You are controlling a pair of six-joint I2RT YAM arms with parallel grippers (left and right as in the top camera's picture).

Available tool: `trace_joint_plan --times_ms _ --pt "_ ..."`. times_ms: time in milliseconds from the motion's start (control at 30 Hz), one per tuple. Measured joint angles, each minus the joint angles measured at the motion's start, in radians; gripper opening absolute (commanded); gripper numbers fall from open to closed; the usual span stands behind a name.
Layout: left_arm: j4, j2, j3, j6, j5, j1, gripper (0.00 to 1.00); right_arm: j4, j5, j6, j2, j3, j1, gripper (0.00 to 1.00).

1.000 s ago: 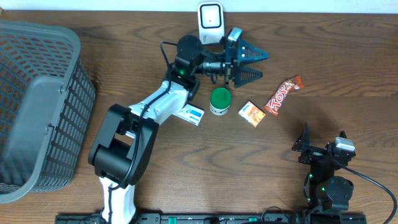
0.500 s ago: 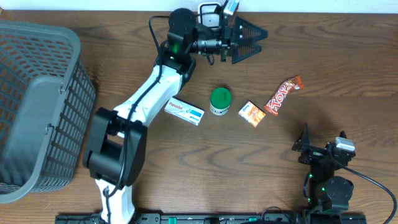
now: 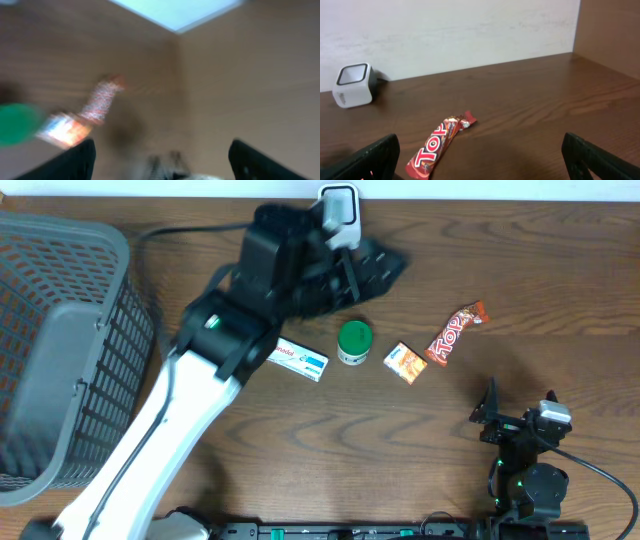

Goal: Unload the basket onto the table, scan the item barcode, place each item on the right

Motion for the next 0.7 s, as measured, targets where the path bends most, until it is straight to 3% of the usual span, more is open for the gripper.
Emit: trace_joint_plan --times_ms 167,333,433,567,700 --pt "-0.274 -0.146 0.000 0.220 -0.489 0.018 0.86 0.000 0.000 0.000 0.000 0.000 0.000 0.99" --pt "-0.251 -0.229 0.000 0.460 -0.895 0.029 0.86 0.000 0.000 0.000 0.000 0.000 0.000 0.99" --pt "-0.112 -0.298 -0.002 0.622 -1.036 0.033 0.86 0.000 0.001 0.000 0.000 0.000 0.000 0.99" --pt "0.063 -0.401 -0.003 0.788 -1.094 0.038 0.86 0.000 0.000 0.000 0.000 0.000 0.000 0.99" --pt "0.072 -0.523 -0.002 1.002 -1.088 0.039 0.86 0.000 -0.006 0.000 0.000 0.000 0.000 0.99"
